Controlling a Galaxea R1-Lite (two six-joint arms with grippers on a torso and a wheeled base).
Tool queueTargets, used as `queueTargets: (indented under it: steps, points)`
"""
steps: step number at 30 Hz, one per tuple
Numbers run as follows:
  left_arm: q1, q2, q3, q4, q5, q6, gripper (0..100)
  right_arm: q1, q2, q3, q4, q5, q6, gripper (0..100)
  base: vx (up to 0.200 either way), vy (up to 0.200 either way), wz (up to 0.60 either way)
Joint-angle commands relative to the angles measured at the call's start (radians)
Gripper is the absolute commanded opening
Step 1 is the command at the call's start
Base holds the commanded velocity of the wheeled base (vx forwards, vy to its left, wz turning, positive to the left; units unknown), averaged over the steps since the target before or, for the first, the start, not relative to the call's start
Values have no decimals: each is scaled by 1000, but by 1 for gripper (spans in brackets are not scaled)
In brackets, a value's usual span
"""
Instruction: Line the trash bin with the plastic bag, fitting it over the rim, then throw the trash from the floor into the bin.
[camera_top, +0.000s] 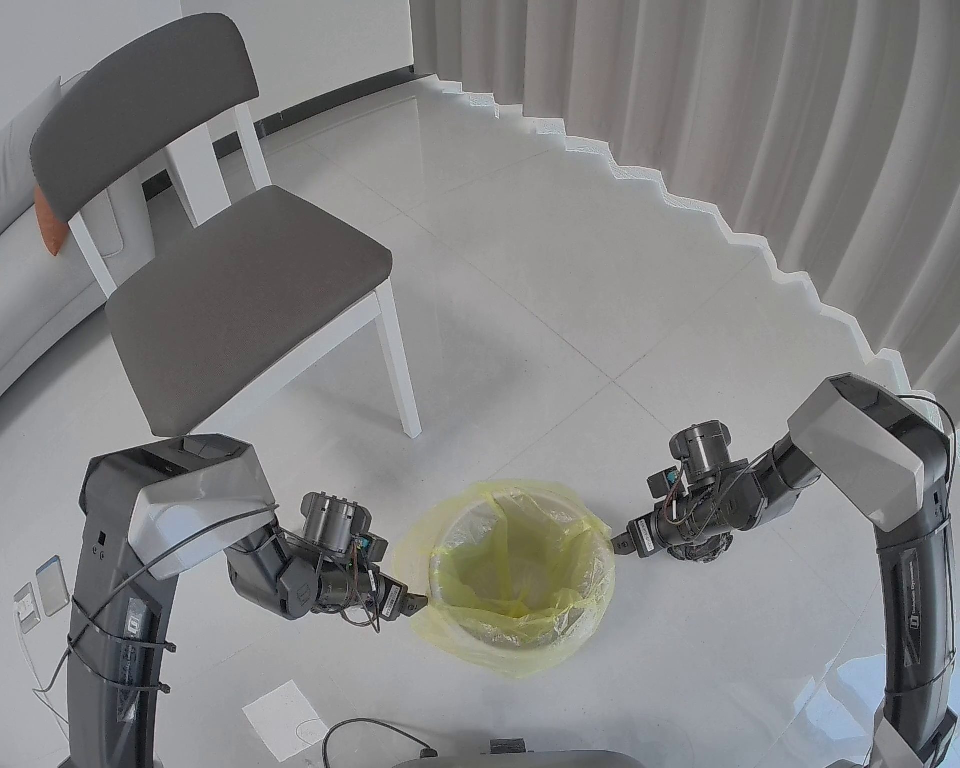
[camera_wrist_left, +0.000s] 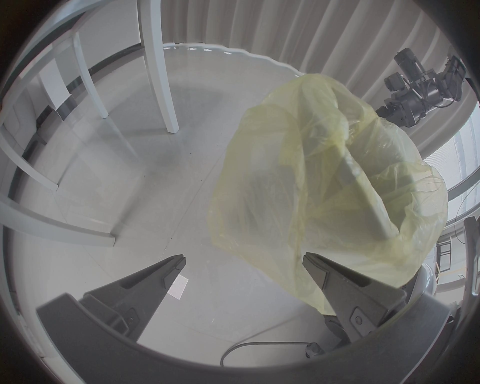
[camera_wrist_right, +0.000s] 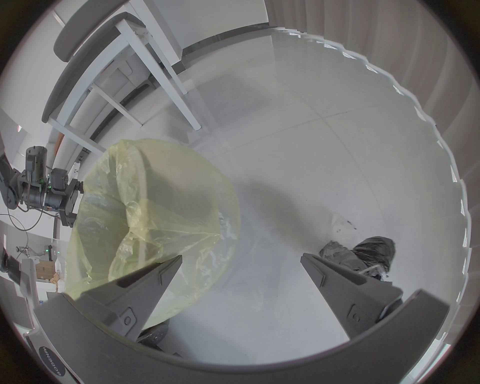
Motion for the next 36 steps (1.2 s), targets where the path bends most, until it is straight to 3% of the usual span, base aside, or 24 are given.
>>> queueTargets:
  steps: [1, 15, 20, 27, 36]
  points:
    - [-18, 17, -118, 108, 19, 25, 100, 6, 50, -78, 73, 26, 2, 100, 0, 0, 0]
    - [-47, 37, -287, 391, 85, 82, 100, 1, 131, -362, 462, 54, -27, 100, 0, 0, 0]
    - [-26, 19, -248, 371, 76, 75, 100, -34, 125, -331, 470, 54, -58, 100, 0, 0, 0]
    - [36, -53, -103, 144, 9, 68, 100, -80, 11, -222, 404, 57, -56, 100, 0, 0, 0]
    - [75, -139, -17, 119, -36, 68, 100, -129, -81, -156, 358, 52, -58, 100, 0, 0, 0]
